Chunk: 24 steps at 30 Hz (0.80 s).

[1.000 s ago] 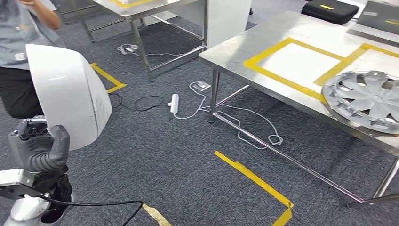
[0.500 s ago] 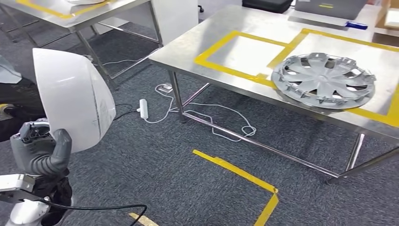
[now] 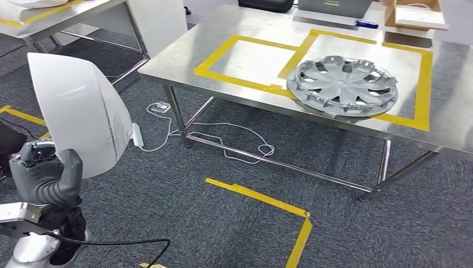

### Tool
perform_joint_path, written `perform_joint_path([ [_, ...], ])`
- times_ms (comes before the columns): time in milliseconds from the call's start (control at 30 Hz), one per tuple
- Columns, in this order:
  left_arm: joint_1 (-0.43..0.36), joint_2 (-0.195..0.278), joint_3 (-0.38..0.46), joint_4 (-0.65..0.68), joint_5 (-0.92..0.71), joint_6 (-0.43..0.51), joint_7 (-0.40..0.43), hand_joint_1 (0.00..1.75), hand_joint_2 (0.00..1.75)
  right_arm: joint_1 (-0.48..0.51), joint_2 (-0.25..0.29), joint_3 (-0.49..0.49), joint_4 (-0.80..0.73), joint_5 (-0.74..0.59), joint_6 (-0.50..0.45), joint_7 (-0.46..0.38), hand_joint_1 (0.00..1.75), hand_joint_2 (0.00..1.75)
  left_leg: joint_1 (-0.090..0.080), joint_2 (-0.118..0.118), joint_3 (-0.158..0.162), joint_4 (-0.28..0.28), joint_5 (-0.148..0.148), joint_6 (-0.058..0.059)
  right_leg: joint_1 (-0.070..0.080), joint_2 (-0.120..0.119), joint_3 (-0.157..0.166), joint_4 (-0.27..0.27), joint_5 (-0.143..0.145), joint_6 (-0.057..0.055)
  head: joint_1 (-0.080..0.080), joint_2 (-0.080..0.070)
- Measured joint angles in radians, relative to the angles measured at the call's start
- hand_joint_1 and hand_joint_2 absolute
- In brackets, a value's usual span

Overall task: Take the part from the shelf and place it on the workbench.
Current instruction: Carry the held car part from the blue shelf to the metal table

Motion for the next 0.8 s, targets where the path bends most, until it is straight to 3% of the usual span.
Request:
perform_joint_path([
  [67,0.001,-0.001,0.000,0.000,0.000,0.000,0.000,1.75,1.75,-0.001,-0.001,0.000,0.000,0.000,0.000,-0.001,0.00,1.75,-0.003,0.029,0.000,0.000,-0.001,0.002,-0.002,-0.016,-0.056,0.119,-0.046,0.006,0.000,0.000],
  [100,0.001,-0.002,0.000,0.000,0.000,0.000,0.000,1.75,1.75,0.000,-0.001,0.000,0.000,0.000,0.000,-0.002,0.00,1.75,-0.004,0.043,0.000,0.001,-0.002,0.002,-0.003,-0.018,-0.062,0.136,-0.045,0.007,0.000,0.000],
  [133,0.000,-0.002,0.000,0.000,-0.001,0.000,0.000,1.75,1.75,0.001,-0.001,0.000,0.000,0.000,0.000,-0.002,0.00,1.75,-0.005,0.056,0.001,0.001,-0.003,0.001,-0.003,-0.022,-0.047,0.110,-0.023,0.007,0.000,0.000],
  [167,0.000,-0.003,0.000,0.000,-0.001,0.000,0.000,1.75,1.75,0.002,-0.002,0.000,0.000,0.000,0.000,-0.002,0.00,1.75,-0.005,0.067,0.004,0.001,-0.005,-0.001,-0.002,-0.032,-0.011,0.046,0.010,0.005,0.000,0.000],
  [233,-0.001,-0.004,0.000,0.000,-0.001,0.000,0.000,1.75,1.75,0.000,-0.002,0.000,0.000,0.000,0.000,-0.002,0.00,1.75,-0.009,0.088,0.009,0.001,-0.010,-0.007,0.004,-0.073,0.070,-0.098,0.058,-0.004,0.000,0.000],
  [267,-0.002,-0.004,0.000,0.000,-0.001,0.000,0.000,1.75,1.75,-0.001,-0.003,0.000,0.000,0.000,0.000,-0.002,0.00,1.75,-0.011,0.097,0.011,0.002,-0.012,-0.011,0.007,-0.086,0.095,-0.141,0.068,-0.010,-0.001,0.000],
  [300,-0.002,-0.005,0.000,0.000,-0.001,0.000,0.000,1.75,1.75,-0.002,-0.003,0.000,0.000,0.000,0.000,-0.003,0.00,1.75,-0.014,0.105,0.012,0.002,-0.013,-0.015,0.010,-0.090,0.103,-0.157,0.067,-0.016,-0.002,0.000],
  [367,-0.003,-0.005,-0.001,0.000,-0.001,0.000,0.000,1.75,1.75,-0.001,-0.003,0.000,0.001,0.000,0.001,-0.003,0.00,1.75,-0.013,0.118,0.016,0.002,-0.015,-0.026,0.010,-0.069,0.102,-0.160,0.071,-0.028,-0.002,0.000],
  [400,-0.004,-0.005,-0.001,0.000,-0.001,0.000,0.000,1.75,1.75,0.000,-0.003,0.000,0.001,0.000,0.001,-0.003,0.00,1.75,-0.012,0.108,0.017,0.007,-0.023,-0.032,0.007,-0.059,0.103,-0.163,0.074,-0.034,-0.003,0.000],
  [467,-0.005,-0.006,-0.001,0.000,-0.002,0.001,0.000,1.75,1.75,0.000,-0.003,0.000,0.001,0.001,0.001,-0.003,0.00,1.75,-0.008,0.065,-0.004,0.065,-0.066,-0.042,0.000,-0.038,0.109,-0.169,0.080,-0.044,-0.007,0.000],
  [533,-0.002,-0.006,0.000,0.000,-0.002,0.002,0.000,1.75,1.75,-0.001,-0.003,0.000,0.001,0.002,0.001,-0.004,0.00,1.75,-0.005,0.027,-0.060,0.189,-0.128,-0.046,-0.002,-0.015,0.109,-0.169,0.081,-0.048,-0.012,0.000],
  [567,0.000,-0.006,0.000,0.000,-0.003,0.003,0.000,1.75,1.75,-0.001,-0.003,0.001,0.002,0.003,0.001,-0.004,0.00,1.75,-0.005,0.022,-0.087,0.243,-0.146,-0.048,-0.001,-0.002,0.108,-0.169,0.082,-0.048,-0.012,0.000],
  [600,0.001,-0.005,0.000,0.000,-0.003,0.003,0.000,1.75,1.75,0.000,-0.003,0.001,0.002,0.004,0.001,-0.004,0.00,1.75,-0.004,0.020,-0.102,0.270,-0.145,-0.048,-0.001,0.011,0.108,-0.168,0.082,-0.048,-0.013,0.000],
  [633,0.001,-0.006,-0.001,0.000,-0.003,0.004,0.000,1.75,1.75,0.001,-0.003,0.001,0.002,0.005,0.000,-0.004,0.00,1.75,-0.004,0.019,-0.100,0.260,-0.124,-0.047,-0.001,0.025,0.109,-0.167,0.082,-0.048,-0.012,0.000],
  [667,0.001,-0.006,-0.001,0.000,-0.004,0.005,0.000,1.75,1.75,0.002,-0.003,0.001,0.003,0.006,0.000,-0.004,0.00,1.75,-0.004,0.014,-0.082,0.214,-0.087,-0.046,-0.001,0.038,0.110,-0.165,0.081,-0.047,-0.013,0.000],
  [733,0.000,-0.005,-0.001,0.000,-0.006,0.007,0.000,1.75,1.75,0.002,-0.003,0.001,0.003,0.009,0.000,-0.002,0.00,1.75,0.001,-0.021,-0.030,0.091,-0.019,-0.042,0.000,0.063,0.108,-0.158,0.079,-0.043,-0.013,0.000],
  [800,-0.001,-0.005,-0.001,0.000,-0.011,0.009,0.000,1.75,1.75,0.001,-0.003,0.001,0.004,0.010,0.000,0.001,0.00,1.75,0.003,-0.050,-0.004,0.025,-0.005,-0.036,0.000,0.081,0.097,-0.151,0.079,-0.033,-0.012,0.000],
])
